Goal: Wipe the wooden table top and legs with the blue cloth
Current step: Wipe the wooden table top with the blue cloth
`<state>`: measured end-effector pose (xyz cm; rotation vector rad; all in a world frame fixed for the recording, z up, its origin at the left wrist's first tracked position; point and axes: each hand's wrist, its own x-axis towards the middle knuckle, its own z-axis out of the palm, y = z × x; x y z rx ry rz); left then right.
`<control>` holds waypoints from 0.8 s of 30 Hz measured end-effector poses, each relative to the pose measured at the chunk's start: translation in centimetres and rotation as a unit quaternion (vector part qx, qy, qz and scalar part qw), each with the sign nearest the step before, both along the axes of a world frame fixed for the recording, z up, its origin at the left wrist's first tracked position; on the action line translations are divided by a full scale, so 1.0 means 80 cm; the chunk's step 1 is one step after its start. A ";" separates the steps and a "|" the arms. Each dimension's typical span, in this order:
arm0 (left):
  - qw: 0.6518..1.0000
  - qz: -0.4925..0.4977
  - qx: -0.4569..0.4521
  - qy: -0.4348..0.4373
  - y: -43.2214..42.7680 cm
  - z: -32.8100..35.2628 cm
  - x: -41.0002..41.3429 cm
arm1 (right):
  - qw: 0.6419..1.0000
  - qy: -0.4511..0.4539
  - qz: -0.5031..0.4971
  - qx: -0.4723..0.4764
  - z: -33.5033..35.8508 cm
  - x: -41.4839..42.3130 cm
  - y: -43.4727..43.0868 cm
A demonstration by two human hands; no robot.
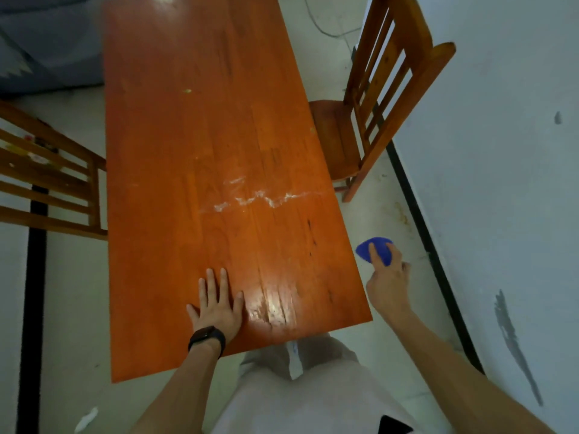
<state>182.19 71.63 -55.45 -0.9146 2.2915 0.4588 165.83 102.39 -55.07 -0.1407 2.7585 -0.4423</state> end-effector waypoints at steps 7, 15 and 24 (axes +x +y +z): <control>1.000 0.004 -0.013 0.015 0.001 -0.004 0.002 | 0.982 0.012 0.170 -0.084 0.036 0.051 -0.098; 0.993 -0.008 -0.056 0.104 -0.052 0.006 0.014 | 0.936 -0.074 0.339 -0.060 0.034 0.086 -0.239; 0.981 0.091 -0.085 0.147 -0.205 -0.034 0.011 | 0.905 -0.068 0.420 0.009 0.014 0.071 -0.397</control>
